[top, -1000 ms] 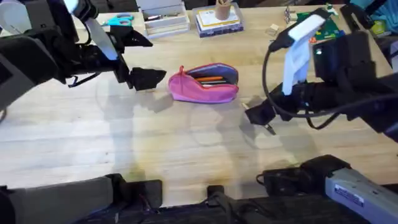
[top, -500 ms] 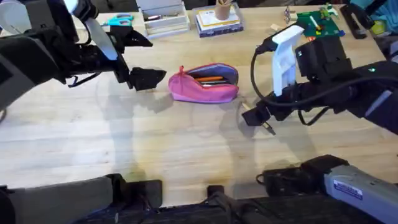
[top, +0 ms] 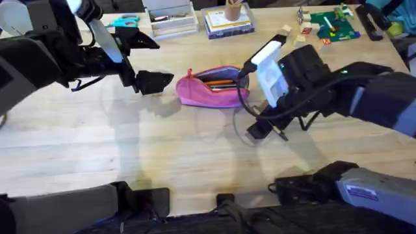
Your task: Unzip the bag, pick up the pens from the table one at a time and place them inside, then zip the bag closed.
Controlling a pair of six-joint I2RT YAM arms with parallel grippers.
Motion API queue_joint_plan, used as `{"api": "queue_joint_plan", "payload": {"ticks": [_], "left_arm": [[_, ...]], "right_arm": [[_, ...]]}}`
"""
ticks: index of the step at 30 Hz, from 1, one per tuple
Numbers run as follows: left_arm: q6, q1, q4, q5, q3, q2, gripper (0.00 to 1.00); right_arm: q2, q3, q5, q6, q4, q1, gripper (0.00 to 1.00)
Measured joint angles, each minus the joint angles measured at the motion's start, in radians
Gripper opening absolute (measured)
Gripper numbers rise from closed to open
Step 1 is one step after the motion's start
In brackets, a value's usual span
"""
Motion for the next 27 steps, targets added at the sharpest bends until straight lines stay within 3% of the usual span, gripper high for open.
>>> {"api": "queue_joint_plan", "payload": {"ticks": [3, 5, 11, 21, 27], "left_arm": [[0.0, 0.0, 0.0, 0.0, 0.0, 0.0, 0.993], [0.0, 0.0, -0.001, 0.0, 0.0, 0.0, 0.993], [0.0, 0.0, -0.003, 0.0, 0.0, 0.0, 0.994], [0.0, 0.0, -0.003, 0.0, 0.0, 0.0, 0.993], [0.0, 0.0, -0.003, 0.0, 0.0, 0.0, 0.993]], "right_arm": [[0.026, 0.007, 0.004, -0.003, 0.012, 0.0, 0.949], [0.029, 0.009, 0.006, -0.006, 0.016, 0.0, 0.86], [0.03, 0.01, 0.013, -0.011, 0.026, 0.0, 0.071], [0.041, 0.038, 0.019, -0.014, 0.012, 0.0, 0.032], [0.043, 0.181, 0.055, -0.014, 0.024, 0.0, 0.031]]}}
